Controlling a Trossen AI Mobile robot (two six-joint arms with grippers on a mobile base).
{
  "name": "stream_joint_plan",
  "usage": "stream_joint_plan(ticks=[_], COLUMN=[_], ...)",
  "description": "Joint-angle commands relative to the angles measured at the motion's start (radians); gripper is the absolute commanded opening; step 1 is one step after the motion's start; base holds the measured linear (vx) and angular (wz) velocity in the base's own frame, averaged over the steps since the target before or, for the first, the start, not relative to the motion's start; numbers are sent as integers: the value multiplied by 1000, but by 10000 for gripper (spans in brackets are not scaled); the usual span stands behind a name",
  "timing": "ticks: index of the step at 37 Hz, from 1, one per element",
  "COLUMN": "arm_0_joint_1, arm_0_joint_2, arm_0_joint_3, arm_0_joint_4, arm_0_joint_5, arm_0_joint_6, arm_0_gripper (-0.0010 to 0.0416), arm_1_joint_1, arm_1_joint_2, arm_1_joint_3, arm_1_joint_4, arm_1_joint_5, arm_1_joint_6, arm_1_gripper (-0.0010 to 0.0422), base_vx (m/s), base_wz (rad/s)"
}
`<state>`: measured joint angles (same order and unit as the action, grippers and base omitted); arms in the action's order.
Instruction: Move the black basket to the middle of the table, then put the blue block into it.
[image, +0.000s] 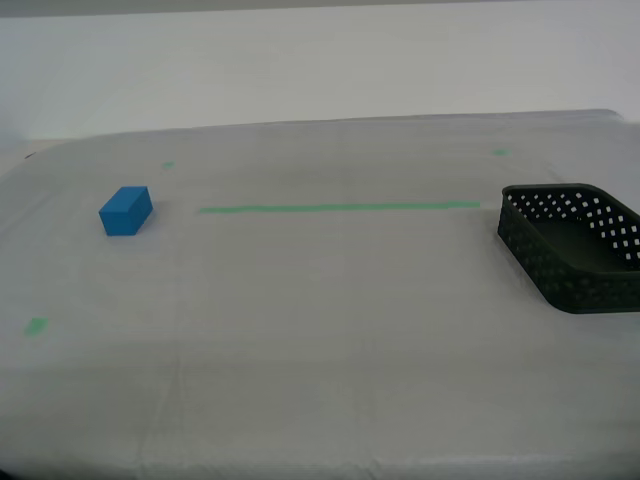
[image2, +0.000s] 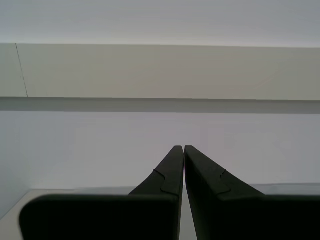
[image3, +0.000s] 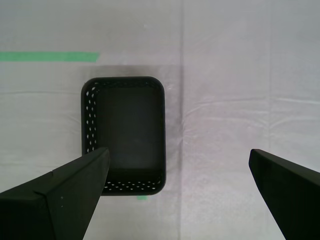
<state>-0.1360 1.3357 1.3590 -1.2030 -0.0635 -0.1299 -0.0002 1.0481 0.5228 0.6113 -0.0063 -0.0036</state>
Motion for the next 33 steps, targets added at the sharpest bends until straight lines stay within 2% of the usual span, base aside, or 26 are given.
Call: stream_joint_plan(ticks=[1,9,14,23,33], arm_0_joint_1=[1,6,6,6,7], arm_0_joint_2=[0,0,0,0,55], arm_0_joint_3=[0,0,1,0,-59], arm_0_joint_4=[12,15,-13,-33,20], arm_0_joint_5=[-21,-59,-59,-40,-33], arm_0_joint_6=[3,3,19,22,19], arm_0_gripper=[392,392,392,398,399], arm_1_joint_1=[0,0,0,0,0], arm_1_joint_2=[-1,0,0,0,0], arm_1_joint_3=[0,0,0,0,0], arm_1_joint_4=[4,4,4,4,4], arm_1_joint_5=[-1,-1,-1,-1,-1], arm_1_joint_6=[1,1,1,1,1], arm_1_gripper=[0,0,0,0,0], base_vx=[0,0,0,0,0], base_wz=[0,0,0,0,0])
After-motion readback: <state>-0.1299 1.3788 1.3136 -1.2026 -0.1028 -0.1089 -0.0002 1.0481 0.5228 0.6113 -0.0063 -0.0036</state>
